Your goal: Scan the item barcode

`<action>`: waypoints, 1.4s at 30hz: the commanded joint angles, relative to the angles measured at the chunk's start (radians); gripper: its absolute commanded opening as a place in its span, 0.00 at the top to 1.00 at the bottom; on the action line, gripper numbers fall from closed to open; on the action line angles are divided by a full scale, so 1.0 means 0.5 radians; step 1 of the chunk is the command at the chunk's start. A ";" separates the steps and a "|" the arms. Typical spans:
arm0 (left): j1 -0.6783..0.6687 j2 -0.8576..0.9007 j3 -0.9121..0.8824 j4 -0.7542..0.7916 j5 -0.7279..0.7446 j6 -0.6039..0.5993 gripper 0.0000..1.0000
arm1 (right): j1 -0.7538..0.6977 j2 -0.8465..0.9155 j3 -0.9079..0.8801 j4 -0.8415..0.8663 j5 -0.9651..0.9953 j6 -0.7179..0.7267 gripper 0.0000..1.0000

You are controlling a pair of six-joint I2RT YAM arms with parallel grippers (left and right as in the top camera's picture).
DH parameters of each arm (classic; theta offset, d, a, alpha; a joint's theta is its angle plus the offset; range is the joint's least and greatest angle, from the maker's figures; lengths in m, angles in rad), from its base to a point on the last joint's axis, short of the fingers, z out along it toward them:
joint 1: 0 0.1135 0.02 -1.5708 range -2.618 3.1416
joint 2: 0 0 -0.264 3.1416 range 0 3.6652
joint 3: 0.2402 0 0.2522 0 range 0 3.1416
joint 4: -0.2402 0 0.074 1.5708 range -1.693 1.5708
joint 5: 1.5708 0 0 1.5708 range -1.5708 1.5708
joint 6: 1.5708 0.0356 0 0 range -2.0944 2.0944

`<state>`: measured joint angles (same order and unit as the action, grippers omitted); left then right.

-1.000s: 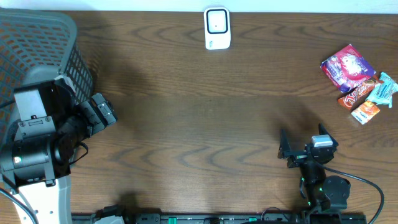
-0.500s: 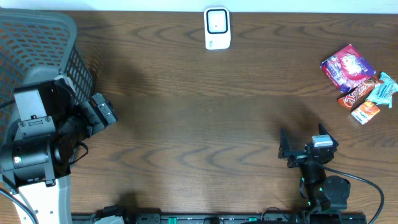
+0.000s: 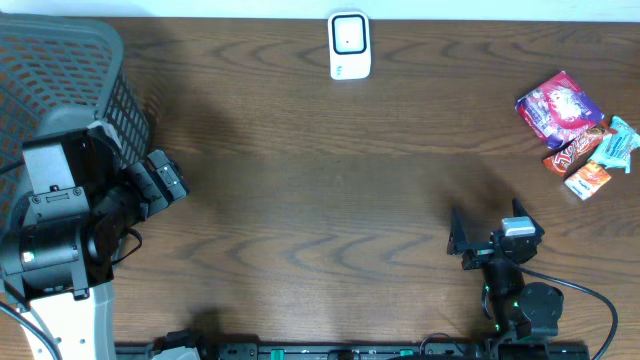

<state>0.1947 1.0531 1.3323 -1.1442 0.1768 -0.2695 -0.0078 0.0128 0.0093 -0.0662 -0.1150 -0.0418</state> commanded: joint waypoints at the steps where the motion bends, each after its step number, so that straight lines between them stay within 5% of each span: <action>1: 0.006 0.001 0.019 0.000 -0.012 -0.009 0.02 | -0.026 -0.015 -0.008 -0.003 0.017 -0.031 0.01; 17: 0.006 0.020 0.019 0.000 -0.013 -0.008 0.02 | -0.026 -0.015 -0.008 -0.003 0.017 -0.031 0.01; 27: 0.000 -0.272 -0.117 -0.195 -0.005 -0.047 0.02 | -0.026 -0.015 -0.008 -0.002 0.017 -0.031 0.01; 38: -0.347 -0.903 -1.129 0.877 -0.011 0.258 0.02 | -0.026 -0.015 -0.008 -0.002 0.017 -0.031 0.01; 42: -0.458 -1.124 -1.453 1.054 -0.012 0.269 0.02 | -0.026 -0.015 -0.008 -0.002 0.016 -0.031 0.01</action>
<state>-0.0048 0.5583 0.6884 -0.6361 0.1768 -0.1787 -0.0109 0.0120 0.0093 -0.0654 -0.1139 -0.0418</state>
